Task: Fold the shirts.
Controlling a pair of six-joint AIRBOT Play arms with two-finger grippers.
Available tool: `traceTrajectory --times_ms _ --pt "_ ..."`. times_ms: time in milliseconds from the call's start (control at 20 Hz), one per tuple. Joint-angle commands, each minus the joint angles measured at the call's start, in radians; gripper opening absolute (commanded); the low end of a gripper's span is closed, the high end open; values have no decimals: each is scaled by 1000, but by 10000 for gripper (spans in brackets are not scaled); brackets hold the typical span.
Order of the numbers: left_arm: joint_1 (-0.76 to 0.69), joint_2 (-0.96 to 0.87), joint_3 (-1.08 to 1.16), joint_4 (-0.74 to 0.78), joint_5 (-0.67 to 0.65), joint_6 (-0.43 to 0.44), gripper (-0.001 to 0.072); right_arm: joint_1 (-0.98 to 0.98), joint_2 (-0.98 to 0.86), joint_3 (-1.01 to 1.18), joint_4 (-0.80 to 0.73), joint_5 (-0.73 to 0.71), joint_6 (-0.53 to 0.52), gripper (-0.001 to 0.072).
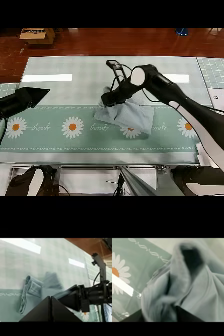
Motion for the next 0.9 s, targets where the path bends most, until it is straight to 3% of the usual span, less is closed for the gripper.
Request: traceTrajectory --times_ms 0,100,300,400,550,600,850 --pt "3 2 0 8 -5 -1 16 19 -32 1 30 -26 8 477" --pt "3 2 0 8 -5 -1 16 -19 11 1 -31 82 -20 495" --pt "5 2 0 19 -4 0 17 -179 151 -2 -536 427 -68 494" --pt "6 2 0 23 -5 0 17 -335 224 -42 -603 457 -71 492" --pt "6 2 0 23 -4 0 17 -624 362 -265 -398 411 -71 495" --pt "6 1 0 28 -4 0 17 -708 406 -370 -297 381 -83 603" --pt "6 1 0 82 -5 -2 17 -826 492 -749 201 138 -231 601"
